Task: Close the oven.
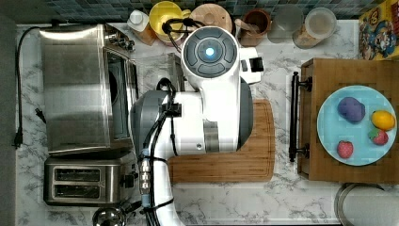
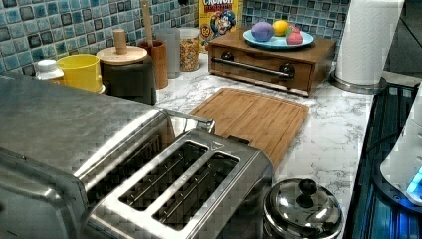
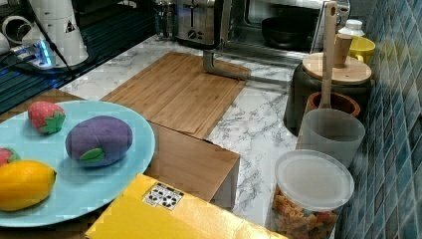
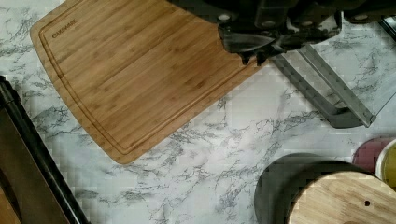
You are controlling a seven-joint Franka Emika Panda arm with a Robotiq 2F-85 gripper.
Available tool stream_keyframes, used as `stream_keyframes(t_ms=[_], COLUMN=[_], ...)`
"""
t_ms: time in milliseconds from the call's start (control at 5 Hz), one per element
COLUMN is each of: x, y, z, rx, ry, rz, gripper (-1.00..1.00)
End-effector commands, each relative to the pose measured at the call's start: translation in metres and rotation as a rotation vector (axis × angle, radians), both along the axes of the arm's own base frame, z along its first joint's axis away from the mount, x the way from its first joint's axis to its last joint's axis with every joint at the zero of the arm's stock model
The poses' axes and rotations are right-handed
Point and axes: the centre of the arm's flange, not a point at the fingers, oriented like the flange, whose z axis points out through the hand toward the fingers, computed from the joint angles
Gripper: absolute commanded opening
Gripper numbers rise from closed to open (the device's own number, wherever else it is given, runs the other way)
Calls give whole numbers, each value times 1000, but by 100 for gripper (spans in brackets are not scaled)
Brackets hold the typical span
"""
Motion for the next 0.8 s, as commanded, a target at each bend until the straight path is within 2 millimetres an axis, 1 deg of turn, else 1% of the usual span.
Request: stream_keyframes(t_ms=[200,400,600,800], x=[6,4,12,18], y=[-20,-68,-113,-139], z=[-17,-35,-57,-75], rx=[64,178,266,456], ry=[0,-35,-36,-81], rz=[121,214,280,438], gripper=[-100,-100,-100,-100])
